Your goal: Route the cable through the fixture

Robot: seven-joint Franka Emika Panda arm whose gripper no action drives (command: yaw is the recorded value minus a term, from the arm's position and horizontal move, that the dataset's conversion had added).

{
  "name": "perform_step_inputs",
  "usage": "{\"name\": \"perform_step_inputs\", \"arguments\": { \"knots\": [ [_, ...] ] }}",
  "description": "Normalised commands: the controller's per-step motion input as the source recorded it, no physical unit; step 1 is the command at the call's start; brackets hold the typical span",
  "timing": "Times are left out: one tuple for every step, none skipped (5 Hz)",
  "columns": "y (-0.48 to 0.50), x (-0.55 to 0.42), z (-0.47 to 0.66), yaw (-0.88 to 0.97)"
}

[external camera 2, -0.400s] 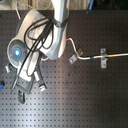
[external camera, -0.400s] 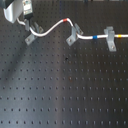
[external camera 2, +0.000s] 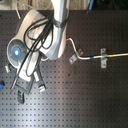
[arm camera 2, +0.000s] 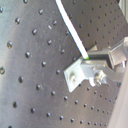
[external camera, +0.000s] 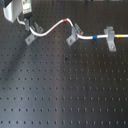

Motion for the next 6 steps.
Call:
{"name": "perform_step_inputs", "arguments": {
  "knots": [
    [-0.146, 0.113, -0.27, 0.06],
    [-0.445, -0.123, -0.01, -0.39],
    [-0.403, -0.230, 0.00, -0.40],
    [0.000, 0.001, 0.02, 0.00],
    [-0.393, -0.006, 0.48, 0.03],
    [-0.309, -0.013, 0.45, 0.07]
  ]
}}
